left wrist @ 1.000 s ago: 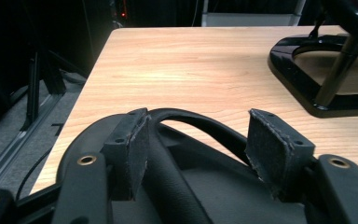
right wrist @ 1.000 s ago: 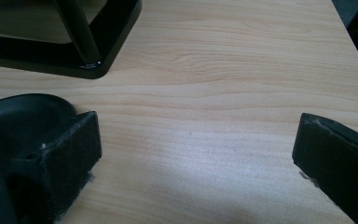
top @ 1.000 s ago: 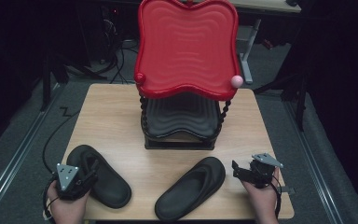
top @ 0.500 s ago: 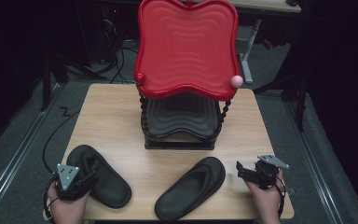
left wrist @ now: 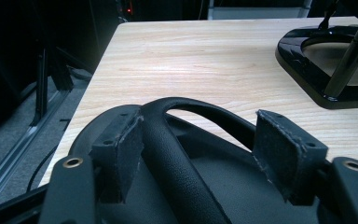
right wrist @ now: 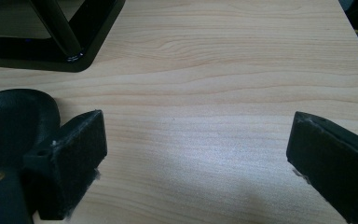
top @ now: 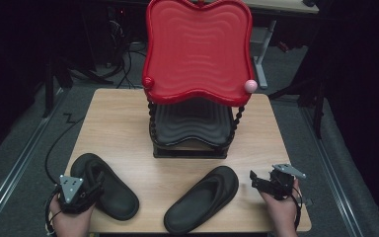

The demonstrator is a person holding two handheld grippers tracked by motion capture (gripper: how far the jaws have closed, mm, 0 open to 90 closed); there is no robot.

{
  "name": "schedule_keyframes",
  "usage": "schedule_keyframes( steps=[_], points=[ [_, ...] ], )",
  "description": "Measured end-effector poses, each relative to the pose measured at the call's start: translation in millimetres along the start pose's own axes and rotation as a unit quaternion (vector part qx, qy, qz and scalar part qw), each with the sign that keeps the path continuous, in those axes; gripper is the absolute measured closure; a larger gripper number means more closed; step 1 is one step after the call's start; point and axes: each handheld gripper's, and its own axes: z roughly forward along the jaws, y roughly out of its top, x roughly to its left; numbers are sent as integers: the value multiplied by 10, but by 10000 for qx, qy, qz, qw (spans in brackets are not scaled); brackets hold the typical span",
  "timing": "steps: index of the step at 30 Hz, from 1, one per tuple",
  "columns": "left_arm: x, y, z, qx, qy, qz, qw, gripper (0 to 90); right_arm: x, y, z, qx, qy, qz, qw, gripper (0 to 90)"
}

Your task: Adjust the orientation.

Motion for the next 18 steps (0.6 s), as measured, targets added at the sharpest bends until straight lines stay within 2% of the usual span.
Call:
schedule_keyframes(
  steps=[3, 5, 12, 14, 18],
  points=[
    [-10, -15, 23, 115, 10, -16, 9999, 289, 7, 0, 13, 28, 7, -26, 10000, 52],
    [-28, -22, 30, 200, -21, -114, 9997, 275, 14, -7, 12, 66, 12, -26, 10000, 55],
    [-103, -104, 0, 457, -31, -150, 9988, 278, 12, -9, 6, 59, 25, -25, 10000, 68],
    [-124, -124, -8, 527, 49, -140, 9985, 280, 14, -10, 10, 81, 25, -23, 10000, 70],
    [-120, -223, -52, 805, 309, -231, 9960, 327, 24, -11, 12, 77, 41, -69, 9999, 76]
  ],
)
